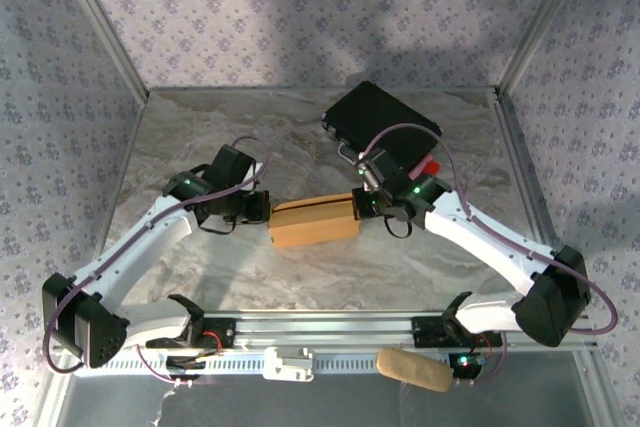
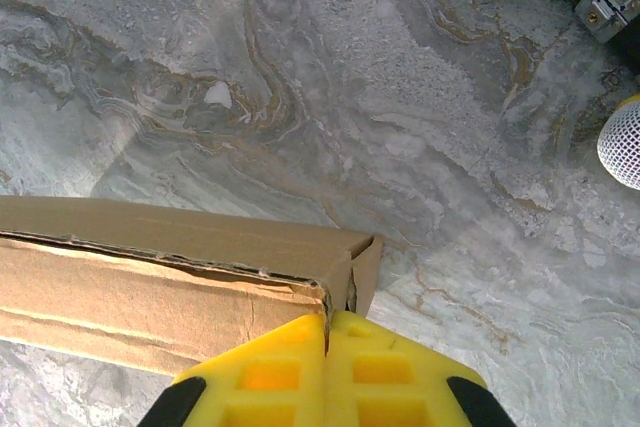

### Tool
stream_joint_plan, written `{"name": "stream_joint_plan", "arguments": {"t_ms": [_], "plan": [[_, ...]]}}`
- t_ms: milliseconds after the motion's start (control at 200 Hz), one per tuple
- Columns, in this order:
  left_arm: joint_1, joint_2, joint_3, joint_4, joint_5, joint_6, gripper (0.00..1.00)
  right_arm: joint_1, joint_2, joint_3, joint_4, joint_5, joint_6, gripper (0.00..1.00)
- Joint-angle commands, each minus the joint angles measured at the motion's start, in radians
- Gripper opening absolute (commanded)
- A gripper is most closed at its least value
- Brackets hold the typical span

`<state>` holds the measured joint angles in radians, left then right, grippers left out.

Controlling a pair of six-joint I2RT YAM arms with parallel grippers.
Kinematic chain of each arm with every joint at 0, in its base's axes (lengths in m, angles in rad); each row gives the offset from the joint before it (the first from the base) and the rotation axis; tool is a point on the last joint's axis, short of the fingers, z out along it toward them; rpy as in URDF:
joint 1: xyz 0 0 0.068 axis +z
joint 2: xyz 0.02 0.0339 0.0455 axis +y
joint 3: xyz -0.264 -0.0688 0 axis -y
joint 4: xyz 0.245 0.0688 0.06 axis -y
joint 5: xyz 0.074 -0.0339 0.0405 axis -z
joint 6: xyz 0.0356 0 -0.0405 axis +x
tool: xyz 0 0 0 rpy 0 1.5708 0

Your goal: Fold the paper box

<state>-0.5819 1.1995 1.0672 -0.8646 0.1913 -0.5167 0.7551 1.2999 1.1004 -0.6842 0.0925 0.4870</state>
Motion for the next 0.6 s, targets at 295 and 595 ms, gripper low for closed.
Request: {"name": "stream_joint_plan", "arguments": {"t_ms": [295,595], "plan": [[-0.011,-0.007,-0.059,0.073,0.082,-0.076,0.05,0.014,0.012,0.022,0.008,-0.055,0.034,0.0],[-0.03,-0.054,-0.124,0.128,0.048,-0.097,0.03,0.013,0.008,-0.012,0.044,-0.053,0.037,0.0]]}}
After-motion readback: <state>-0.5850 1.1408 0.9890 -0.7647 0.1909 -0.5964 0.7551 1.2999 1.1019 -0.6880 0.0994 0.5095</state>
